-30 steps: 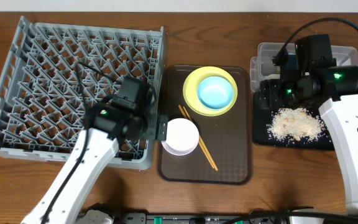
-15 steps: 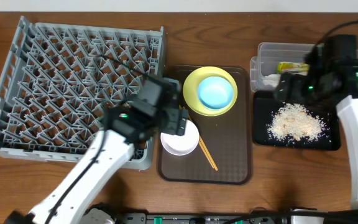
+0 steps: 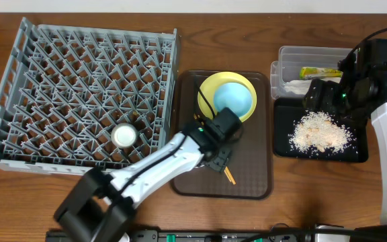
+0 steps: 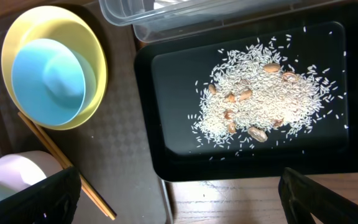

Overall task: Sort waste into correct bins and load items into the dishwasher
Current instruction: 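Reach the left gripper to the pink bowl on the tray and grasp its rim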

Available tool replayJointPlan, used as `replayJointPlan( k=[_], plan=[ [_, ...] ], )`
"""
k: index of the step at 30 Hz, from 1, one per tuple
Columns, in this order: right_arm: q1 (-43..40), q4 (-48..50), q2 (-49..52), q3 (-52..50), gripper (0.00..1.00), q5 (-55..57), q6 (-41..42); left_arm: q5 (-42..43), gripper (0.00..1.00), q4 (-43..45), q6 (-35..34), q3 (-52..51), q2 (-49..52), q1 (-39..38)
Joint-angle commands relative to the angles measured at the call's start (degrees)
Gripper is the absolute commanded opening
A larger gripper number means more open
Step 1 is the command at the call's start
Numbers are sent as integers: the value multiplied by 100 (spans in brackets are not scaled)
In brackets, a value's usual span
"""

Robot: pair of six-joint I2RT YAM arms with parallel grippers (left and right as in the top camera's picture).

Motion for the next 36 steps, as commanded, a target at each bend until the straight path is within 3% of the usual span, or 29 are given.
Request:
replayJointPlan(
  k=[1,6,15,22,36],
  plan=[
    [-20,-28,-15,31,99,-28,-17,-87,61,0,-46,63,219,-81],
    [-20,-37,-15,31,99,-28,-59,-87,45,2,-74,63,350,-87],
    [-20,-81,-15,31,99,-28,-59,-87,44,0,-87,61,623,-87],
    [-20,-85,-15,31,99,-26,-61,-87,31,2,-197,63,660,-87],
    [-20,-127,-15,31,99,-4,-61,-87,19,0,-195,68,619,-87]
  ],
)
